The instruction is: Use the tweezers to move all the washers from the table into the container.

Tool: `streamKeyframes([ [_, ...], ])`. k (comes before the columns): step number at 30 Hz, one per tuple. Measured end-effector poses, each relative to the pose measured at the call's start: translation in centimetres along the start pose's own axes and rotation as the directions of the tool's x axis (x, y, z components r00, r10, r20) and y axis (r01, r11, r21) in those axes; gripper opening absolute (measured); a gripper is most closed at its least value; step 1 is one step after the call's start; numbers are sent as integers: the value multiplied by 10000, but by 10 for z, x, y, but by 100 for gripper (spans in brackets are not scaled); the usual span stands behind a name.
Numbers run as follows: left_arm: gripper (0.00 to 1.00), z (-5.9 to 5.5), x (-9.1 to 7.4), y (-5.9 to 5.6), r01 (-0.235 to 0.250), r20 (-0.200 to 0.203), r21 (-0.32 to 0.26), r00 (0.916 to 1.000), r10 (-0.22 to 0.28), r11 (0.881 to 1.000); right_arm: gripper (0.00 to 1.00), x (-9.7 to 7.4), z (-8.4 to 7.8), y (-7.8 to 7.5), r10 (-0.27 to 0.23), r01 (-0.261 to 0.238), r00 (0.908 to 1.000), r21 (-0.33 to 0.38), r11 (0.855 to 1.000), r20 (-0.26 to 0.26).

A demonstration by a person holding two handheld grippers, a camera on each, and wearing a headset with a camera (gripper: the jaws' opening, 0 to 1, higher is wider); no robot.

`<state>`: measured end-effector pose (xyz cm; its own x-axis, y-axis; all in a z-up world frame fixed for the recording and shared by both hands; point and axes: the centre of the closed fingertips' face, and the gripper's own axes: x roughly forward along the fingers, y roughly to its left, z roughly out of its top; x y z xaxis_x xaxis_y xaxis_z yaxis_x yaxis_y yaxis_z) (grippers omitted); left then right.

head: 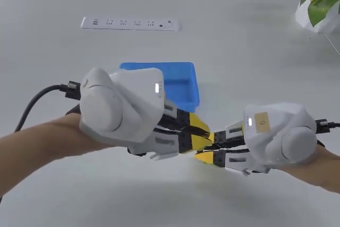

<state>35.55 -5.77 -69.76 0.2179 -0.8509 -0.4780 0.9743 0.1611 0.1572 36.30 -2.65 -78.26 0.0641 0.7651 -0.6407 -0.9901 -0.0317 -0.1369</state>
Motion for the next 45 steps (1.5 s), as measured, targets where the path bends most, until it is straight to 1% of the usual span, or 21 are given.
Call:
streamKeyframes([
  [1,7,1,0,0,11,20,-44,10000,-11,10000,7,0,0,0,24,-24,10000,36,10000,5],
  [2,7,2,-2,-2,127,143,-183,9998,-125,9998,7,0,0,0,50,-50,10000,32,10000,10],
  [3,6,3,-2,-2,161,184,-189,9997,-158,9997,7,0,0,0,50,-50,10000,25,10000,9],
  [5,6,0,-3,-2,155,89,-98,9998,-154,9998,7,0,0,0,62,-62,10000,54,10000,17],
  [8,6,-2,-4,-1,167,68,-89,9998,-166,9998,7,0,0,0,74,-74,10000,103,9999,44],
  [12,5,-1,-3,-2,213,140,-12,9997,-213,9998,7,0,0,0,111,-112,9999,119,9999,41],
  [13,5,0,-2,-2,236,159,125,9996,-238,9996,7,0,0,0,112,-112,9999,120,9999,34],
  [16,5,0,-3,-3,279,164,274,9995,-283,9992,7,0,0,1,114,-114,9999,88,9999,8],
  [17,4,-1,-3,-5,379,170,227,9991,-383,9990,7,0,0,1,135,-135,9999,84,9999,4],
  [19,4,-2,-3,-4,361,191,426,9991,-369,9984,7,0,0,1,83,-83,10000,28,10000,-17],
  [20,4,-3,-4,-4,390,177,329,9991,-396,9987,7,0,0,1,83,-83,10000,32,10000,-16],
  [24,4,-5,-6,-4,378,135,376,9992,-383,9986,8,1,1,1,15,-16,9999,-6,10000,-101],
  [29,4,-5,-13,-5,336,173,539,9993,-346,9980,10,3,8,4,-19,19,10000,29,10000,-21],
  [30,4,-3,-15,-6,359,272,542,9989,-374,9979,11,3,11,5,24,-25,10000,145,9999,75],
  [31,4,-2,-17,-7,356,327,473,9988,-372,9982,12,3,13,4,-63,62,9999,89,9999,94],
  [33,4,0,-22,-7,250,427,493,9987,-272,9985,13,4,15,5,-52,51,9999,83,10000,87],
  [34,4,3,-25,-7,186,611,278,9979,-202,9994,17,5,15,6,-55,54,10000,113,9999,49],
  [36,4,3,-30,-5,11,614,293,9981,-29,9996,25,6,14,6,-116,116,9999,138,9998,-19],
  [37,4,1,-33,-5,-55,566,225,9984,42,9997,26,6,14,7,-130,131,9999,123,9998,-46],
  [39,4,-2,-39,-4,-211,629,19,9978,210,9998,27,7,15,8,-182,182,9998,60,9998,5],
  [45,4,-12,-55,-4,-523,432,-92,9977,527,9986,32,8,20,14,-191,189,9998,229,9996,88],
])
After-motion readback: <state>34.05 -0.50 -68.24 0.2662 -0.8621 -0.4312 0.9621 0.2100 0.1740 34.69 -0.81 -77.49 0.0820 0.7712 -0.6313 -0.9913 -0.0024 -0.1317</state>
